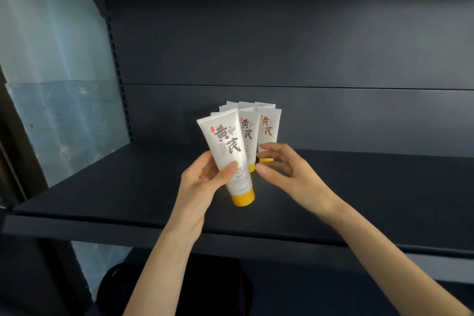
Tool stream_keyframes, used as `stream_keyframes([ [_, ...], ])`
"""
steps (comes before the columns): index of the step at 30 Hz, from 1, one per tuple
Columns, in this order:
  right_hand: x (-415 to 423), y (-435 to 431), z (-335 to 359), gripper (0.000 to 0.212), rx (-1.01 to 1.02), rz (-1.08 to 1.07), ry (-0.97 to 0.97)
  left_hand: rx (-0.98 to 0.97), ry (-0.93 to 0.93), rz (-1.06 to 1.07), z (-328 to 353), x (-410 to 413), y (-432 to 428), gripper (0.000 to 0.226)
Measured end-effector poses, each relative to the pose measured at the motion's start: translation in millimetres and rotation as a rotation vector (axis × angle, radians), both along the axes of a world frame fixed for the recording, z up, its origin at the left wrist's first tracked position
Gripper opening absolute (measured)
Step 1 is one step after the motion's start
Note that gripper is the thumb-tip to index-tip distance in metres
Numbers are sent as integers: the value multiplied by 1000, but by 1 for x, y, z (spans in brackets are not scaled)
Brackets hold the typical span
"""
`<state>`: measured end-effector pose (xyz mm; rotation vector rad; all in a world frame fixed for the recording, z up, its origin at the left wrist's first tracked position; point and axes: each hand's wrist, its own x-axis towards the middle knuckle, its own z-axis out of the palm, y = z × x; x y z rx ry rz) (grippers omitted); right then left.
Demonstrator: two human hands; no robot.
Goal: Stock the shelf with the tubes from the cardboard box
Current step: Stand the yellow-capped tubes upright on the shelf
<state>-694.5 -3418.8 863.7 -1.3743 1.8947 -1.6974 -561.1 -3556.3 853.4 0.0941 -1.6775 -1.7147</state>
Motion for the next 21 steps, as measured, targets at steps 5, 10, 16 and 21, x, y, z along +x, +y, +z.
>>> stream_keyframes([
  [5,13,11,-8,49,7,69,-3,4,14,-97,2,-5,14,42],
  [10,20,14,-11,44,-55,43,13,-17,12,-113,2,-7,17,48],
  [16,19,11,-12,44,-43,-1,72,-56,38,-94,-1,-12,21,43],
  [21,-7,3,-5,36,-55,-130,46,-482,-98,247,-11,-4,10,42],
])
